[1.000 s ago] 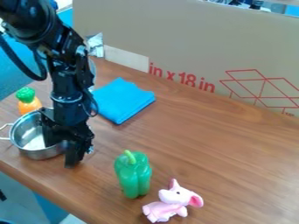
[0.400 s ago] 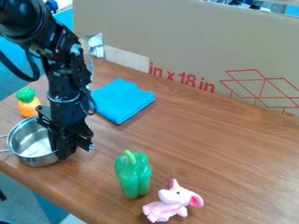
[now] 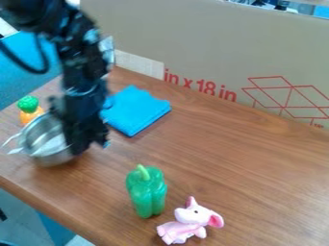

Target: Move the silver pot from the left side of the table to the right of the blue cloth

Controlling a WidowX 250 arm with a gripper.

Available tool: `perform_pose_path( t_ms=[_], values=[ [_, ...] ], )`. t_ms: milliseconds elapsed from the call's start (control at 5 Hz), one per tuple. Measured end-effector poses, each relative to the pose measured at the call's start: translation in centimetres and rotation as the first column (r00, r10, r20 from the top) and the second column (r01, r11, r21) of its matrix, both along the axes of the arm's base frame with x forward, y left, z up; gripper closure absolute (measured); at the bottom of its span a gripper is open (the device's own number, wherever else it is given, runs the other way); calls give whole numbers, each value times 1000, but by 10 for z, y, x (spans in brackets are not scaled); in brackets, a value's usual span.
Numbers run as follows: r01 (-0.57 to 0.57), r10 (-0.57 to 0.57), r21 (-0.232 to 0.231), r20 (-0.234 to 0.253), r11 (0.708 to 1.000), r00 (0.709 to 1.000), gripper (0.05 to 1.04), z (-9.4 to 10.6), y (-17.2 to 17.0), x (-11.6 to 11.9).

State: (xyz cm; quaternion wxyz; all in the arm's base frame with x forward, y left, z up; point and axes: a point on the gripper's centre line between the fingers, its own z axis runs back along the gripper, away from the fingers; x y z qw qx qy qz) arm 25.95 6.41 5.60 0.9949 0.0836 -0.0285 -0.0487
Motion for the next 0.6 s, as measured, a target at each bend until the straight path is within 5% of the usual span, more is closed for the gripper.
perform_pose_path(
  t_ms=[200,400,600],
  values=[
    [193,-200,75,102,978,974,989,29,-53,39],
    [276,-288,111,104,955,952,989,38,-81,57],
    [379,-388,137,44,915,921,989,26,-118,68]
  ],
)
